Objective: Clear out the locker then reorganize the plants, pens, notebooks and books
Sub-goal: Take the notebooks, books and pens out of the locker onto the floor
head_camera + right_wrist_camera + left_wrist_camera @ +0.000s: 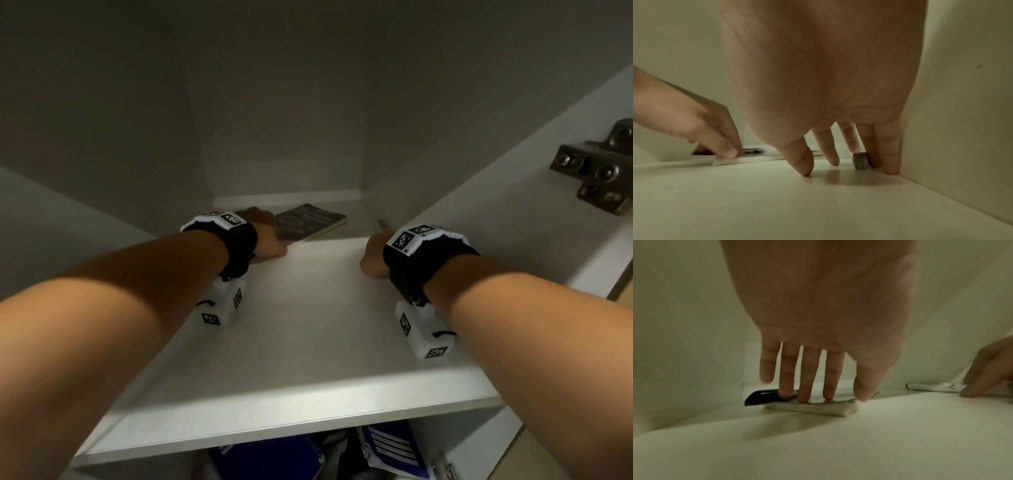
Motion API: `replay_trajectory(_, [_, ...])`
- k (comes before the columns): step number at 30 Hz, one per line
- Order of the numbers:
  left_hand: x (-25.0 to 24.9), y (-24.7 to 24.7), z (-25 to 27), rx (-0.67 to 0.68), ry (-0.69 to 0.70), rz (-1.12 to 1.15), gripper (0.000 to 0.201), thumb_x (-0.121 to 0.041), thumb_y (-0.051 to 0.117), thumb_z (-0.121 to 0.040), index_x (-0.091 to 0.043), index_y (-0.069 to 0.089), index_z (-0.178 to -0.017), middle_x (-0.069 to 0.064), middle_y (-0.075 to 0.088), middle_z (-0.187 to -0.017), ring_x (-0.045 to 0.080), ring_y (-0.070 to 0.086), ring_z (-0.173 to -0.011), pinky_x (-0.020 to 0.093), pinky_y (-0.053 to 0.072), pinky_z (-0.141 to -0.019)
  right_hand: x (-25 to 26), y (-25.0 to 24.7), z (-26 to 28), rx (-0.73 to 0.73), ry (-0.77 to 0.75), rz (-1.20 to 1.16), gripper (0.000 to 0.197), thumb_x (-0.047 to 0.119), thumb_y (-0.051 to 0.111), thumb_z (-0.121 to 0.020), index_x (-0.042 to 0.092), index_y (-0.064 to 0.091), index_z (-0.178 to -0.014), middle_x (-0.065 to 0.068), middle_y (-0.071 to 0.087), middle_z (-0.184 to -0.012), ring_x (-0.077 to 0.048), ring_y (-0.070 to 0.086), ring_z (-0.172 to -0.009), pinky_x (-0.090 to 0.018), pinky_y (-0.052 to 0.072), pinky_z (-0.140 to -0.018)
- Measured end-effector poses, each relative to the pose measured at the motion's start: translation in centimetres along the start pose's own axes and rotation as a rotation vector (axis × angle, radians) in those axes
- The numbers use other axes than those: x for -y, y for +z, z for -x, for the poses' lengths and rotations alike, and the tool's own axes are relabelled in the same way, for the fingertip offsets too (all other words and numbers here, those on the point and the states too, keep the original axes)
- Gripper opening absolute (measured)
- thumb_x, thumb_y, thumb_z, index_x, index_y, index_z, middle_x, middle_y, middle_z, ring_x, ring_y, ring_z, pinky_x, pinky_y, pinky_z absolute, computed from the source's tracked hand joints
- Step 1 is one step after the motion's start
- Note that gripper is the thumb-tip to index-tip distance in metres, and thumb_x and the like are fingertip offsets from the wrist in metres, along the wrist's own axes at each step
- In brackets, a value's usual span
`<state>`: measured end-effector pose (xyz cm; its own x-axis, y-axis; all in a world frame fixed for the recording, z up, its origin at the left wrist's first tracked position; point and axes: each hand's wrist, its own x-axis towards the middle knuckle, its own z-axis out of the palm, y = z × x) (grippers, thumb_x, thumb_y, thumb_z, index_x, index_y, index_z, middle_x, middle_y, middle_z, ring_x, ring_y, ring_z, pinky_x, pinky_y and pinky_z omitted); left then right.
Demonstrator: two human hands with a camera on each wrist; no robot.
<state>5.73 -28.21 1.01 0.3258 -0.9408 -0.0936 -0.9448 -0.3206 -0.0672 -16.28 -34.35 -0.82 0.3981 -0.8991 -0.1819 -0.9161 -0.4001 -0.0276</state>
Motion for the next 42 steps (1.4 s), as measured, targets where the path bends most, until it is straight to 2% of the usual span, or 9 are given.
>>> replay_trajectory(2, [0.0, -0.7, 0.1, -0.121, -0.020, 0.003, 0.057, -0.067, 0.057, -0.078, -0.016, 0.067, -0.100, 0.002, 0.066, -0.095, 0.023, 0.064, -0.085, 0.030, 0.051, -0.073, -1.1, 0.9, -3.5, 0.033, 0.016, 0.086, 0.023, 0.032, 0.058, -0.079, 0.009, 0.060, -0.080, -0.013, 0.065, -0.112, -0.032, 0.063, -0.107, -0.046, 0.051, -0.097])
replay_trajectory(4, [-0.2, -0.5, -0.1, -0.073, -0.022, 0.001, 0.073, -0.077, 0.048, -0.076, -0.023, 0.060, -0.122, -0.002, 0.063, -0.115, 0.025, 0.060, -0.107, 0.033, 0.048, -0.091, -1.4, 0.9, -5.8, 0.023, 0.037, 0.070, 0.018, 0.032, 0.050, -0.060, 0.015, 0.052, -0.067, -0.011, 0.062, -0.090, -0.036, 0.065, -0.090, -0.048, 0.055, -0.087])
replay_trajectory(10, [-1.4, 1.3, 1.8, 0.129, 0.020, 0.178, 0.061, -0.046, 0.036, -0.104, -0.029, 0.015, -0.158, 0.002, 0.022, -0.163, 0.023, 0.026, -0.147, 0.029, 0.022, -0.115, -0.1, -0.9, -0.1, -0.167, -0.005, 0.006, 0.022, 0.008, 0.058, -0.078, 0.015, 0.046, -0.061, -0.004, 0.053, -0.066, -0.029, 0.060, -0.064, -0.039, 0.058, -0.075])
replay_trajectory(16, [-2.6, 1.0, 8.8, 0.153, 0.105, 0.180, 0.058, -0.043, 0.034, -0.105, -0.030, 0.014, -0.158, 0.002, 0.006, -0.166, 0.022, 0.008, -0.152, 0.030, 0.011, -0.119, 0.9, 0.2, 5.9, -0.199, -0.087, -0.039, 0.005, 0.011, 0.051, -0.092, 0.011, 0.055, -0.088, -0.011, 0.063, -0.114, -0.031, 0.064, -0.104, -0.028, 0.047, -0.079])
replay_trajectory(22, [-2.5, 3.4, 16.3, -0.020, 0.101, 0.184, 0.067, -0.061, 0.032, -0.090, -0.041, 0.024, -0.153, 0.000, 0.024, -0.163, 0.025, 0.029, -0.146, 0.035, 0.025, -0.118, 2.6, 2.5, 13.4, -0.227, -0.078, -0.032, 0.032, 0.011, 0.059, -0.086, 0.007, 0.061, -0.118, -0.014, 0.064, -0.120, -0.033, 0.063, -0.110, -0.037, 0.053, -0.090])
replay_trajectory(26, [-2.4, 4.9, 22.5, 0.142, -0.037, 0.182, 0.088, -0.081, 0.022, -0.084, -0.032, 0.016, -0.156, 0.005, 0.010, -0.166, 0.034, 0.018, -0.149, 0.047, 0.020, -0.117, 3.8, 4.2, 19.4, -0.190, -0.039, 0.095, 0.041, 0.008, 0.053, -0.089, 0.006, 0.053, -0.130, -0.015, 0.054, -0.127, -0.034, 0.051, -0.119, -0.044, 0.049, -0.093])
replay_trajectory(29, [-2.5, 5.9, 27.0, -0.009, -0.018, 0.052, 0.112, -0.098, 0.020, -0.065, -0.026, 0.028, -0.150, 0.009, 0.038, -0.154, 0.039, 0.045, -0.132, 0.051, 0.039, -0.104, 4.6, 5.4, 23.5, -0.236, -0.047, 0.104, 0.033, 0.009, 0.054, -0.089, 0.007, 0.059, -0.122, -0.013, 0.056, -0.121, -0.031, 0.051, -0.115, -0.041, 0.052, -0.087])
replay_trajectory(34, [-2.0, 8.9, 31.1, -0.279, 0.025, -0.093, 0.061, -0.042, 0.057, -0.086, -0.024, 0.030, -0.138, 0.011, 0.051, -0.141, 0.040, 0.048, -0.120, 0.051, 0.043, -0.097, 6.0, 7.6, 28.5, -0.310, -0.054, 0.044, 0.030, 0.013, 0.057, -0.089, 0.009, 0.061, -0.118, -0.013, 0.051, -0.122, -0.030, 0.049, -0.114, -0.038, 0.052, -0.085])
replay_trajectory(42, [2.3, 12.1, 38.2, -0.383, 0.251, -0.162, 0.086, -0.026, 0.062, -0.089, -0.037, 0.008, -0.155, 0.006, 0.028, -0.161, 0.044, 0.032, -0.139, 0.052, 0.040, -0.096, 6.1, 14.3, 34.4, -0.308, 0.022, -0.330, 0.033, 0.011, 0.053, -0.089, 0.019, 0.055, -0.121, -0.008, 0.039, -0.116, -0.033, 0.056, -0.095, -0.040, 0.052, -0.079])
